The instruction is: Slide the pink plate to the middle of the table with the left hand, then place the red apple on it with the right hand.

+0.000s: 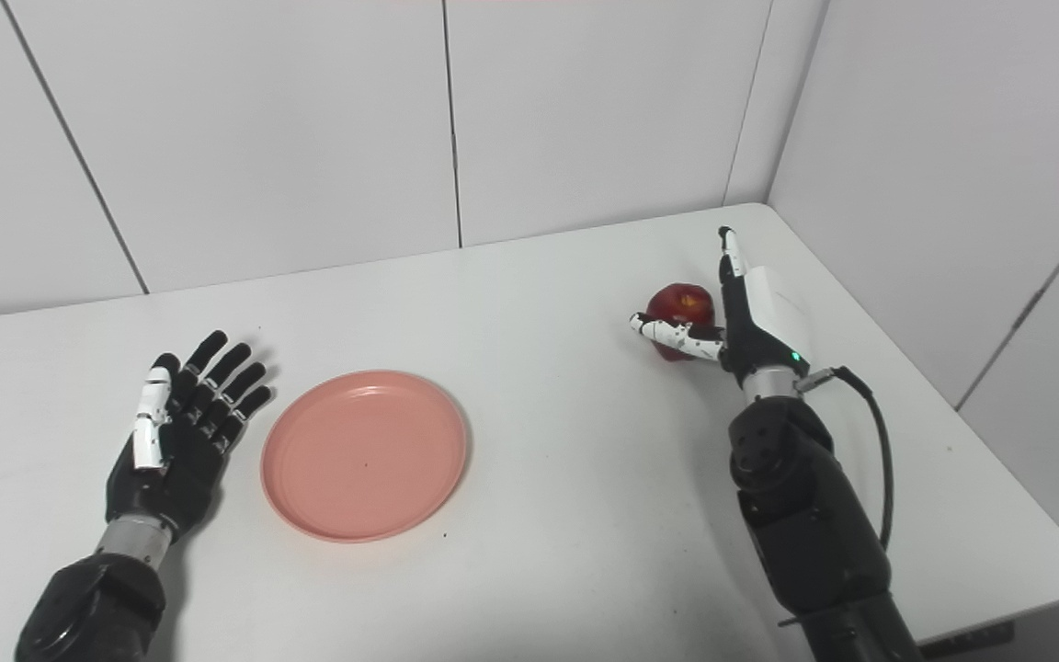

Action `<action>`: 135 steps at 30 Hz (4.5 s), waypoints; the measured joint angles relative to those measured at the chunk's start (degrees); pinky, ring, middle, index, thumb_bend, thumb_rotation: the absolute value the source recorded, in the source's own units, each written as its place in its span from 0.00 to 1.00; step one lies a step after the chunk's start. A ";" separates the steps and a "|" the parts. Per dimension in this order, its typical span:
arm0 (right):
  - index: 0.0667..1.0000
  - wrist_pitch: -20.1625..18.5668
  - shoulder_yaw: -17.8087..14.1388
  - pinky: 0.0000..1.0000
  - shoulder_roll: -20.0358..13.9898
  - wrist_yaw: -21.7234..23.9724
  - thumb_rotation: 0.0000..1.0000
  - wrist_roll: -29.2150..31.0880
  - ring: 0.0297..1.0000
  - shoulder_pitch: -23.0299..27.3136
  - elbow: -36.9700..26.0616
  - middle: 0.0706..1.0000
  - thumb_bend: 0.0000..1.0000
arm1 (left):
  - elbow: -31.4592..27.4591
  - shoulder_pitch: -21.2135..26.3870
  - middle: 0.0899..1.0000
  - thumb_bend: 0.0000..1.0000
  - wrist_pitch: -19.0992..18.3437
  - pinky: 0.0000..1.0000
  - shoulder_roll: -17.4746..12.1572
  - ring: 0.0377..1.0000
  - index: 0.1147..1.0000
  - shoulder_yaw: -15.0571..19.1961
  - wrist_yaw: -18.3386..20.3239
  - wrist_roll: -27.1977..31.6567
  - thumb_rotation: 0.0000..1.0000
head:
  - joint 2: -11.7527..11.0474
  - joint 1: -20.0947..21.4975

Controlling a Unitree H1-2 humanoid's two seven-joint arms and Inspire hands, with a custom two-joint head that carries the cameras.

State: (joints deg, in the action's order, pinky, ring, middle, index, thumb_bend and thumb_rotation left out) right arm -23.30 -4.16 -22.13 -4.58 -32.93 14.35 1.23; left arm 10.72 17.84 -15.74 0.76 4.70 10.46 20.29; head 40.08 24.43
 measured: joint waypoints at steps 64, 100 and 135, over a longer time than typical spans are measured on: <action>0.69 1.04 -0.33 0.57 0.18 -2.57 0.20 5.15 0.63 3.36 8.15 0.66 0.88 | -2.25 -0.63 0.87 0.37 -2.67 0.86 0.16 0.86 0.85 -0.18 -0.89 -0.31 1.00 | 0.70 -1.05; 0.45 8.22 1.25 0.40 -0.20 -7.21 0.13 4.66 0.46 3.44 5.45 0.47 0.52 | -2.23 -0.66 0.87 0.37 -2.78 0.87 0.24 0.86 0.85 -0.21 -0.83 -0.30 1.00 | -0.09 -2.46; 0.45 6.96 11.11 0.36 6.13 1.58 0.13 0.90 0.41 9.96 -6.53 0.45 0.52 | -2.16 -0.73 0.85 0.37 -1.33 0.85 2.39 0.85 0.84 -1.49 -2.16 -3.22 1.00 | -1.14 -8.70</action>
State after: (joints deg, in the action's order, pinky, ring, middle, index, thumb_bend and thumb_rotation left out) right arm -16.34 6.94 -16.00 -3.01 -32.03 24.31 -5.30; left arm 8.57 17.11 -17.07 3.15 3.21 8.30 17.08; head 38.94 15.73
